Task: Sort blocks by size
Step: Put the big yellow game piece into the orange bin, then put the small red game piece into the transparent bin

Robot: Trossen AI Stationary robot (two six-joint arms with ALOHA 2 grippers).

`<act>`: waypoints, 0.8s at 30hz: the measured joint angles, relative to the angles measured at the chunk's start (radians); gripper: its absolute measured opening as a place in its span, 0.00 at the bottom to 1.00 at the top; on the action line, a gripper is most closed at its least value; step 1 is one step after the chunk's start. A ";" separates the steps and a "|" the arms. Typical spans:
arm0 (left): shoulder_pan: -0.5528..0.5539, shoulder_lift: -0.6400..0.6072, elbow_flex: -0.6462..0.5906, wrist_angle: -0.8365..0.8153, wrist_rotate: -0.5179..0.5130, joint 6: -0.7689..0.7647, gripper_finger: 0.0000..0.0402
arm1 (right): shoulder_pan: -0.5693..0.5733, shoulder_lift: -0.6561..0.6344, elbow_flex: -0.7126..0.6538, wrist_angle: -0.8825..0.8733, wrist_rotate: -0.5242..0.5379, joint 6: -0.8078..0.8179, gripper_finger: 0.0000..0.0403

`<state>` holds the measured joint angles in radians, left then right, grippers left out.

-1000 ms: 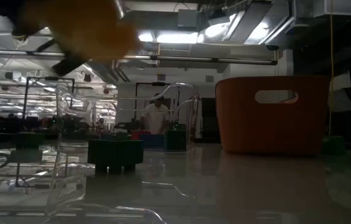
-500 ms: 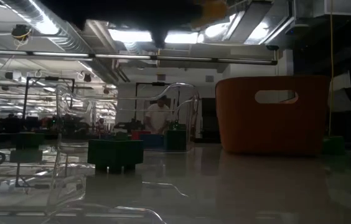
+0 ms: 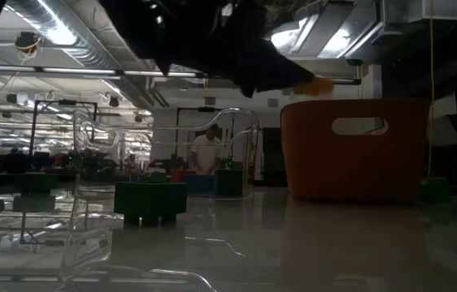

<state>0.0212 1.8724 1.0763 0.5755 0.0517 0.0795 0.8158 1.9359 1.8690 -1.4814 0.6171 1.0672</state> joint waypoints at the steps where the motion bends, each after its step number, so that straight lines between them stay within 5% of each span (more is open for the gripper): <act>1: 0.000 0.006 0.010 -0.008 0.000 0.000 0.15 | 0.005 0.003 0.000 -0.021 -0.004 0.042 0.38; 10: -0.006 -0.013 0.055 -0.118 0.000 -0.004 0.38 | 0.029 0.039 -0.018 -0.045 -0.059 0.274 0.38; 24: -0.088 -0.243 0.056 -0.526 0.001 -0.015 0.35 | 0.042 0.042 -0.309 0.322 -0.311 0.481 0.38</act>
<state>-0.0664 1.6297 1.1320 0.0494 0.0525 0.0647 0.8577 1.9778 1.5605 -1.1595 0.3065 1.5485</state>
